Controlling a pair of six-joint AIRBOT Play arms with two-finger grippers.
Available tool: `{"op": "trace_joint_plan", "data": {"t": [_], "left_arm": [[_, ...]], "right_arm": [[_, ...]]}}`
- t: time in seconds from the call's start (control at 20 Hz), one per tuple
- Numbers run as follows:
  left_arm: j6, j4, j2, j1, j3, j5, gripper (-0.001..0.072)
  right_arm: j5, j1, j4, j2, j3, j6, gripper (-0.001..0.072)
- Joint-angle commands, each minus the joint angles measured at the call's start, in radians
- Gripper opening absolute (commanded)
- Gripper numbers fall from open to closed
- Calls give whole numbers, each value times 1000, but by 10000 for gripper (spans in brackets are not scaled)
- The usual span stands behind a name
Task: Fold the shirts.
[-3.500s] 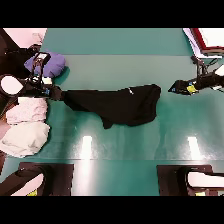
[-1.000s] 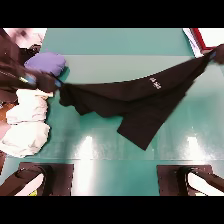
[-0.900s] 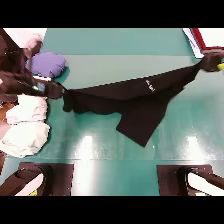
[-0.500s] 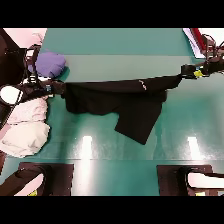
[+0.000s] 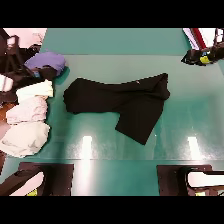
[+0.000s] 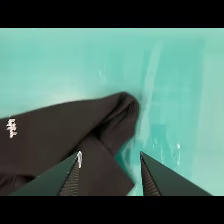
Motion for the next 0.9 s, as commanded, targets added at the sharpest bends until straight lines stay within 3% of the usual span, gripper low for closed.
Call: {"op": "trace_joint_plan", "data": {"t": [0.0,0.05,0.1,0.15,0.4,0.55,0.75,0.85], "left_arm": [[17,-2,-11,123,51,-309,368],[37,-2,-12,134,18,-375,410],[54,-10,-12,134,-35,-411,547],[65,-38,-13,134,-95,-414,558],[228,-299,-22,131,-338,-246,557],[254,-336,-112,131,-341,-244,557],[375,-515,-216,131,-341,-232,555],[412,-565,-234,131,-334,-228,479]], "right_arm": [[158,-3,0,-3,41,-13,442],[180,2,0,0,30,-18,441],[188,9,0,6,8,-20,441],[183,14,0,15,-16,-25,441],[133,28,1,85,-184,-24,441],[119,28,0,123,-264,-24,441],[117,28,0,163,-318,-24,441],[108,28,0,181,-332,-24,440]]}}
